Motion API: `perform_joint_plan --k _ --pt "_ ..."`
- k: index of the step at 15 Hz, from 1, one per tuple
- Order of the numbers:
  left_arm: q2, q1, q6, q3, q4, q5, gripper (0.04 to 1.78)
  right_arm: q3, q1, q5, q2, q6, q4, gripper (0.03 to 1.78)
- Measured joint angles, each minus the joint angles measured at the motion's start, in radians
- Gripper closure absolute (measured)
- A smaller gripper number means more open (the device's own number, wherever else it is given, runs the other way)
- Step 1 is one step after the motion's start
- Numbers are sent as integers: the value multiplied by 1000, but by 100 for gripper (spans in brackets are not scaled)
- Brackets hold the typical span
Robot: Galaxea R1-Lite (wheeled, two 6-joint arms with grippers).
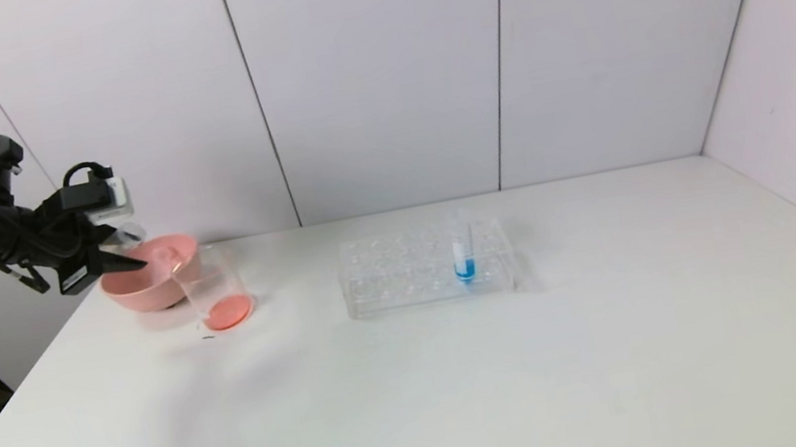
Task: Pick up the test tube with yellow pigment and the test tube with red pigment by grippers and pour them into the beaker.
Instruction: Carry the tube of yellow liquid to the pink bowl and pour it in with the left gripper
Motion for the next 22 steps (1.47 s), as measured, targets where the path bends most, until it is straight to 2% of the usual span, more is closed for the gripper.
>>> perform_joint_plan --k 8,15,22 --pt "9 -27 23 1 1 80 128 0 0 0 0 -1 0 11" --pt "11 -45 34 1 5 91 128 0 0 0 0 0 0 11" --pt "7 -70 34 1 5 144 128 0 0 0 0 0 0 11"
